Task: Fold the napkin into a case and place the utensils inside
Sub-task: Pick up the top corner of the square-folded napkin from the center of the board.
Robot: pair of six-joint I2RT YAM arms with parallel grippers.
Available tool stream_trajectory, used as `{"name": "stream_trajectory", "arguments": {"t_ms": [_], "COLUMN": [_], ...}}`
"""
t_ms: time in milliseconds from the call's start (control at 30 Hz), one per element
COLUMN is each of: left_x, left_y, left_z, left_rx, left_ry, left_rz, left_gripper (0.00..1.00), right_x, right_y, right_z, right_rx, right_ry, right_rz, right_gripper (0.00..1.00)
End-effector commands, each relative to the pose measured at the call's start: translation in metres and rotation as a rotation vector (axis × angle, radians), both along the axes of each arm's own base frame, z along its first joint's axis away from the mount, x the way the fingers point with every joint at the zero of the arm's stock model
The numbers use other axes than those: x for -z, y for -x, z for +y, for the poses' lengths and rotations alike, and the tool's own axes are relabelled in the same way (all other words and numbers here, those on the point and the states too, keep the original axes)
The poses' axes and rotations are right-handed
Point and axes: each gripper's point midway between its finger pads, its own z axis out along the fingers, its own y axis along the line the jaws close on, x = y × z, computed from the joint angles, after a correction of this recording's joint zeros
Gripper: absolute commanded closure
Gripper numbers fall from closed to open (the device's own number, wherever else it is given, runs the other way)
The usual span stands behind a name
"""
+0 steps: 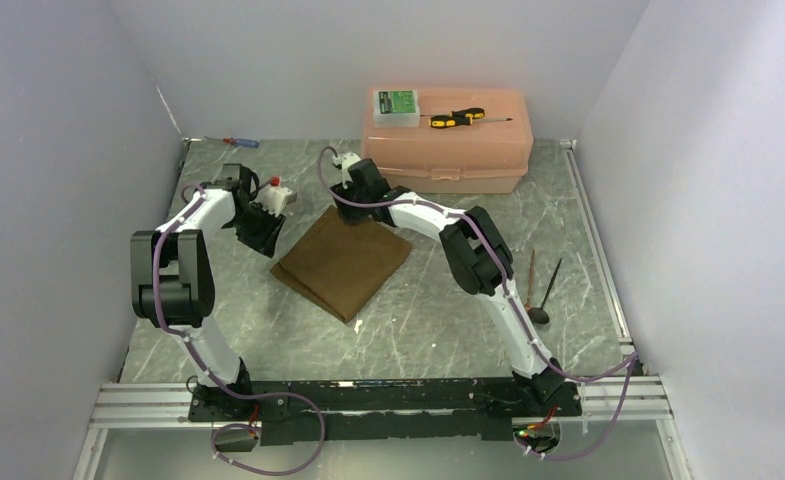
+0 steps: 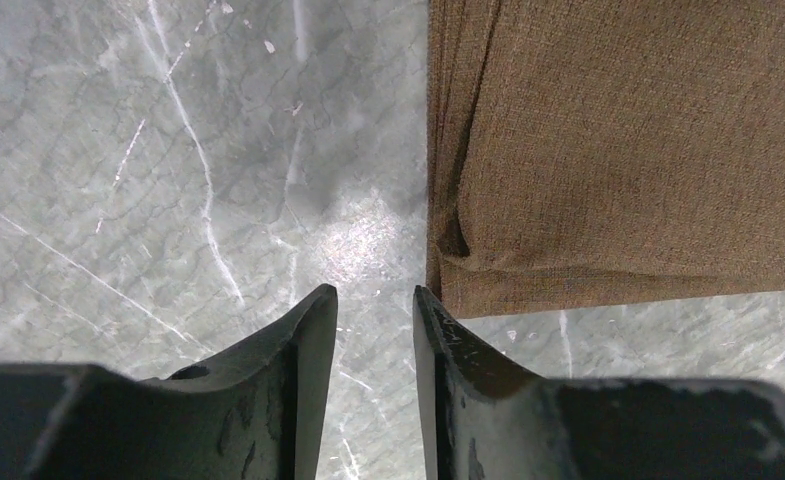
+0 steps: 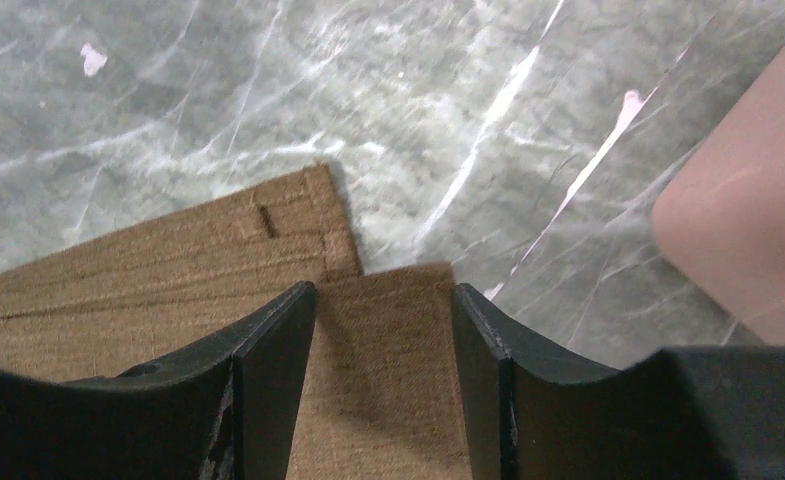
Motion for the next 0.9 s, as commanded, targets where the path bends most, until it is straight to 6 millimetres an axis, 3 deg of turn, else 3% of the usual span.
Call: {"name": "stream_trajectory", "arguments": {"t_ms": [0,133,233,333,433,500,867], "left_x": [-0.005,-0.009,-0.011,-0.011,-0.009,-0.009,-0.020], "left_y": [-0.001,-0.003,-0.004,-0.005,-0.003,-0.002,-0.006], "left_z": [-0.003,-0.004,-0.004,-0.004,-0.004,-0.004,-0.006], "left_rx": [-0.004,-0.006,-0.007,-0.008,-0.006,-0.006,-0.009], "left_ry": [0.017,0.023,0.029,0.027,0.025,0.024,0.039], "left_rz": [-0.024,-0.033,-0.036,-0.036,-0.035,-0.034,-0.053], "left_gripper": [0.62,0.64,0.64,0.65,0.65,0.65,0.64], "right_x": [-0.015,-0.011,-0.011,-0.017,-0.025,-0.034,-0.073], "right_y": [-0.017,-0.011,-0.009,-0.008,-0.010,-0.012,-0.016], "right_z": [0.009,0.010,0.008,0.004,0.003,0.004,0.005], "right_rx": [-0.017,-0.027,-0.016,0.000,0.014,0.018,0.023], "right_ry": [-0.042,-0.057,-0.062,-0.068,-0.077,-0.086,-0.111], "right_rz": [-0.044,-0.020,-0.010,-0.022,-0.040,-0.055,-0.111], "right_gripper": [0.44,0.46,0.53,0.64,0.84,0.91,0.86]}}
